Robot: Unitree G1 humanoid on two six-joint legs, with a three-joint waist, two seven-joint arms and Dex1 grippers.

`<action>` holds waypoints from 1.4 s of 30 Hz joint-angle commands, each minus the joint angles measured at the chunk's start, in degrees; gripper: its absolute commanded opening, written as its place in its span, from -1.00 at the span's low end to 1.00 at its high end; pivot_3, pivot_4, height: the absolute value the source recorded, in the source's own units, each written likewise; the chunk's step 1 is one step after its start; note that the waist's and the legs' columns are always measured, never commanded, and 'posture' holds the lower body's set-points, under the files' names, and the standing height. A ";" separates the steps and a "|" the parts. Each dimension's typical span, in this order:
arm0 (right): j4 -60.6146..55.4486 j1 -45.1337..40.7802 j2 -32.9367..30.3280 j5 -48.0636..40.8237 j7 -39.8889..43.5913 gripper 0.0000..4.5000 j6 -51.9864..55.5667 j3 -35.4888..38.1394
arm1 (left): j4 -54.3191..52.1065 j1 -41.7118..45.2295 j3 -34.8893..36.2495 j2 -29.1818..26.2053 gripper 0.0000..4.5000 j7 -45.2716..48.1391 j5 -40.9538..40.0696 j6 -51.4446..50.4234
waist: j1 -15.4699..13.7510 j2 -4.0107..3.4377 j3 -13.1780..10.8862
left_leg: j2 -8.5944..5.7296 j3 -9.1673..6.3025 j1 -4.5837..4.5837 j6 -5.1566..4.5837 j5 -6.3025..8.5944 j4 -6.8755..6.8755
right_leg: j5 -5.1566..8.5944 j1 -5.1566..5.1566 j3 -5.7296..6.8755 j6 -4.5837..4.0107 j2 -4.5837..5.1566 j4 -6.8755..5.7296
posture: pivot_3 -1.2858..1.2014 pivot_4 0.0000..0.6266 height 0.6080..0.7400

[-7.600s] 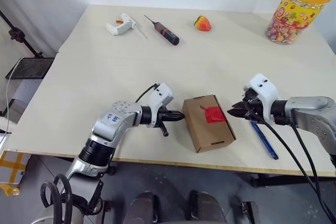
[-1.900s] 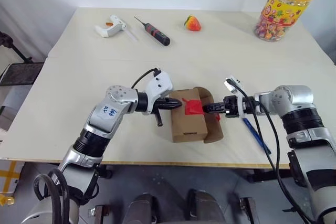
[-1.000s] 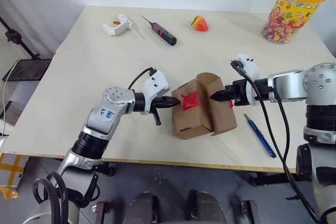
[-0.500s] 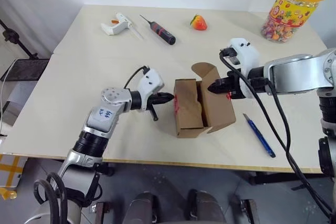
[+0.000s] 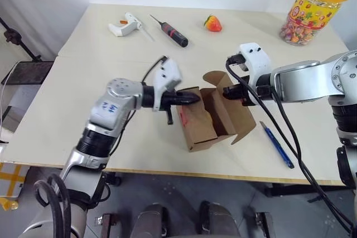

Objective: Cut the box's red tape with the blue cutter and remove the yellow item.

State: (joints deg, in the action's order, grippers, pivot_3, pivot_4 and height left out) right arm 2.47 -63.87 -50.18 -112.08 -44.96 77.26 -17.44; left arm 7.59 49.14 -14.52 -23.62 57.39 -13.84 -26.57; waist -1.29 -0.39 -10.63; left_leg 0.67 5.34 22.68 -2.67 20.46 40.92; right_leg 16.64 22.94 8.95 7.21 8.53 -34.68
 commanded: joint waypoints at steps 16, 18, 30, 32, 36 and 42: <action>1.84 0.23 -2.95 -0.92 -0.18 -0.99 -1.22 5.10 | -2.26 -3.42 -3.48 -11.22 -1.00 10.35 7.01 6.40 | 0.27 -0.01 0.01 | 0.03 0.09 0.49 0.00 -0.01 0.04 | 0.00 0.65 -0.01 -0.01 0.00 -0.19 | 0.03 -0.52 1.00; 2.62 1.31 -4.44 -0.92 0.59 -0.99 -0.65 6.00 | -3.54 -4.45 -3.45 -12.50 -1.00 10.60 7.03 5.47 | -0.11 -0.01 0.01 | 0.02 0.09 0.49 0.00 -0.01 0.06 | 0.00 0.63 -0.01 -0.01 0.01 -0.19 | 0.03 -0.52 1.00; 2.50 11.98 0.71 -0.92 0.61 -0.99 -3.11 9.02 | -2.66 -7.94 -2.94 -11.04 -1.00 5.13 9.45 5.56 | -0.10 0.06 -0.04 | -0.03 0.03 0.56 -0.07 -0.03 0.06 | -0.01 0.62 0.03 0.01 0.04 -0.18 | 0.03 -0.52 1.00; 1.02 14.20 1.67 -0.92 0.00 -0.99 -3.92 8.67 | -1.42 -7.93 -2.51 -9.72 -1.00 3.57 9.88 6.24 | -0.15 0.06 -0.04 | -0.04 0.04 0.56 -0.07 -0.03 0.08 | -0.01 0.62 0.02 0.01 0.05 -0.20 | 0.03 -0.52 1.00; -2.47 16.48 1.70 0.37 0.40 -0.99 -4.95 7.96 | 0.52 -7.60 -1.87 -8.44 -1.00 2.10 10.34 7.15 | -0.13 0.05 -0.04 | -0.05 0.04 0.59 -0.07 -0.03 0.09 | -0.01 0.64 0.03 0.01 0.05 -0.19 | 0.03 -0.52 1.00; -10.79 17.78 2.00 15.18 13.80 -0.82 -6.30 10.81 | 2.59 -7.76 -0.28 -7.90 -1.00 -0.05 10.43 4.94 | -0.13 0.06 -0.04 | -0.03 0.06 0.57 -0.07 -0.03 0.09 | -0.01 0.65 0.00 0.02 0.04 -0.19 | 0.03 -0.52 1.00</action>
State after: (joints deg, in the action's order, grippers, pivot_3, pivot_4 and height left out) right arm -5.09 -46.21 -47.71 -99.00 -35.61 71.13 -8.67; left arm 10.22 40.58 -16.23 -31.64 58.10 -3.17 -20.47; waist -1.42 -0.34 -10.67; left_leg 0.64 5.39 23.25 -2.74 20.43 41.01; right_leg 16.63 23.59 8.96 7.22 8.57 -34.89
